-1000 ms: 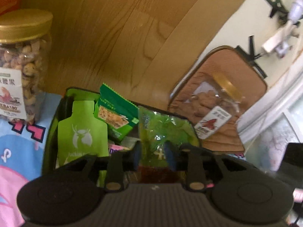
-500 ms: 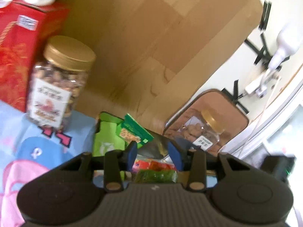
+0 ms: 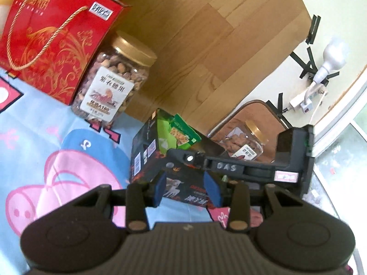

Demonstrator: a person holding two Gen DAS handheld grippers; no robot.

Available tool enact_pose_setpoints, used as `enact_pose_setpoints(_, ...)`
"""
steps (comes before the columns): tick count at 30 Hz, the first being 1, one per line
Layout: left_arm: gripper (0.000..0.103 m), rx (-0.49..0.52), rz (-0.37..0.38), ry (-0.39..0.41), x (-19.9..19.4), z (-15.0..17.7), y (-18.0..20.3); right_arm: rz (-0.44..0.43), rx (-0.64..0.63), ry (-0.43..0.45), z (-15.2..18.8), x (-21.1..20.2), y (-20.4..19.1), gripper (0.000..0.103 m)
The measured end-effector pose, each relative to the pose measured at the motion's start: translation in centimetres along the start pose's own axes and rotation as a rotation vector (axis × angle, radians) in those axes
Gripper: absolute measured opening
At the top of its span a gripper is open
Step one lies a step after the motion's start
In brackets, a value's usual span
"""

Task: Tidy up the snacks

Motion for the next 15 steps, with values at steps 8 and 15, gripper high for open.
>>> enact_pose_setpoints(8,0.037,-0.024,0.003,0.005,-3.1,2.2,-1.1,0.13,0.094,0.224,-4.3,-5.2,3.6,0.03)
enact_pose_setpoints(15,0.046,-0.012,-0.015,0.021,-6.7,3.6,-2.9,0.209,0.08,0.092,-2.8,-1.9,6.0,0.051)
Point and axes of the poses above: each gripper's, at about its wrist camera, not at the fingertips, and x roughly the way its jaws point, y to its right, z to its underside, the point moved 9 cm from there along x, roughly the way its jaws point, and after that the axes turned 2 degrees about -x, right-handed, at the moved point
